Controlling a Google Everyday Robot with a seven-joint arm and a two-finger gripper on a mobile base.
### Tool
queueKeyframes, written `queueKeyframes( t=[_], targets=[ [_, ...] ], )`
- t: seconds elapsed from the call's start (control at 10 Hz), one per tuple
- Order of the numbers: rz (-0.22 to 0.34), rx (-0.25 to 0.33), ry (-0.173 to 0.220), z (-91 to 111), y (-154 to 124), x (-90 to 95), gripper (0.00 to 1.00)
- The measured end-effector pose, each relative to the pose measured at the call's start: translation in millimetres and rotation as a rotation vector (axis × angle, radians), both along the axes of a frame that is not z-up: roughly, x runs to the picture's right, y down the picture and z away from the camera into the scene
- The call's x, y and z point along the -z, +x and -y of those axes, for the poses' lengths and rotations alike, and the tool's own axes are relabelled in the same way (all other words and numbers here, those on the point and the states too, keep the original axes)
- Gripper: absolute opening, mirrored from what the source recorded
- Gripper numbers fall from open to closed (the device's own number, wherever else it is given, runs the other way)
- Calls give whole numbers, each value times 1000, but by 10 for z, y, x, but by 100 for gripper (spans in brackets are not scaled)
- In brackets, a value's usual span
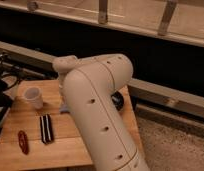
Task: Wipe the white sponge on the table
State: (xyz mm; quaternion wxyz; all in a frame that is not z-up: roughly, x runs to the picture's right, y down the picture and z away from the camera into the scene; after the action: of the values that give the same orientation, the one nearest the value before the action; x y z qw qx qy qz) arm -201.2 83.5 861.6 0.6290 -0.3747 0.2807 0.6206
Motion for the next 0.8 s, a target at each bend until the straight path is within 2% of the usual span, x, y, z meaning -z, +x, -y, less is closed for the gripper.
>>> queueKeyframes(
  t=[0.1,0.5,0.8],
  targets=[
    [-2,10,12,71,-14,-22,79],
    [-12,7,25,99,34,-18,80],
    [-34,-20,-11,-5,161,-58,80]
  ],
)
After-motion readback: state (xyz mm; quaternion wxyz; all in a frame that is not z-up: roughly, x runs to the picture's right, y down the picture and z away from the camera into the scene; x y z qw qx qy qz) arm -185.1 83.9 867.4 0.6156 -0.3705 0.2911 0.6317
